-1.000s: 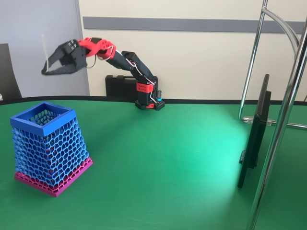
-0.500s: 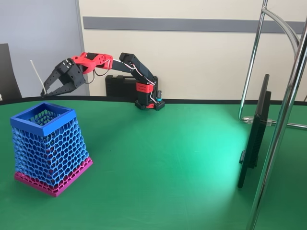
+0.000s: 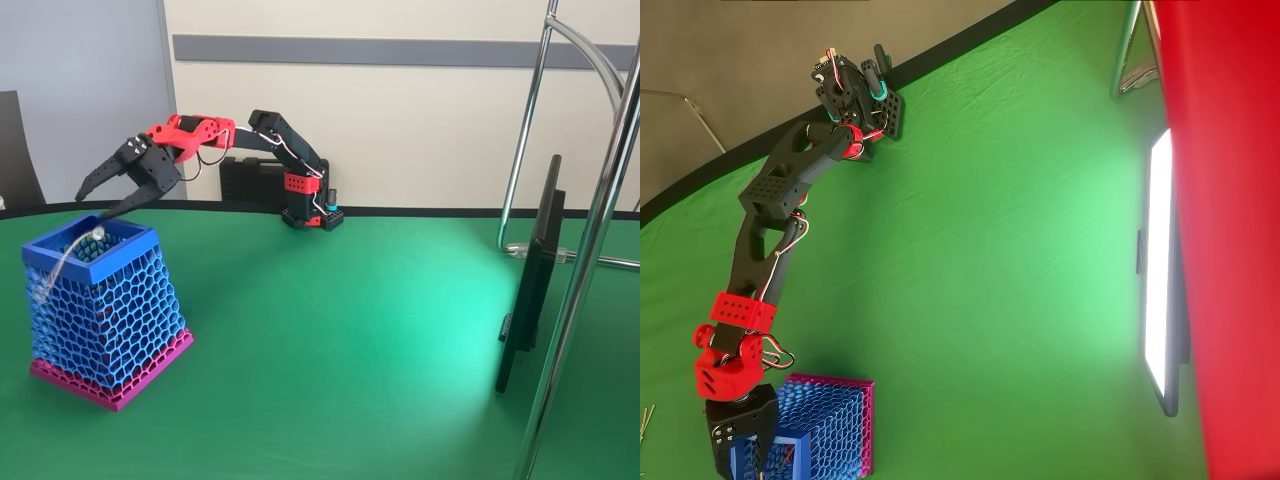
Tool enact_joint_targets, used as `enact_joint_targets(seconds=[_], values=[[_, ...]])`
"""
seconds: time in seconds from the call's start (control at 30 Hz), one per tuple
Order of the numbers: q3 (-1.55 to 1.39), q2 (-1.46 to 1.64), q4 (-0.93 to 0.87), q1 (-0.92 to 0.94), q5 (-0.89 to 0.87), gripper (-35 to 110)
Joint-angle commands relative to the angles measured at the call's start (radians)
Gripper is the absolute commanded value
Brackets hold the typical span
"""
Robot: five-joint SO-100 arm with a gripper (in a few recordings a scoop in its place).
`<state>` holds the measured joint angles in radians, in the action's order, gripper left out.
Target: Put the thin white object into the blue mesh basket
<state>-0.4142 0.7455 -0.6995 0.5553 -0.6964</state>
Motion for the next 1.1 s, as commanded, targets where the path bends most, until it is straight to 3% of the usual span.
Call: enact_joint_targets(seconds=[0.0, 0.4, 0.6, 1.07], values=[[-0.005, 0.049, 0.018, -0.003, -0.006, 29], [0.115, 0.063, -0.086, -0.005, -0.009, 32], [0.135, 0.146, -0.156, -0.008, -0.028, 25], [-0.440, 0.716, -0.272, -0.179, 0.060, 16]])
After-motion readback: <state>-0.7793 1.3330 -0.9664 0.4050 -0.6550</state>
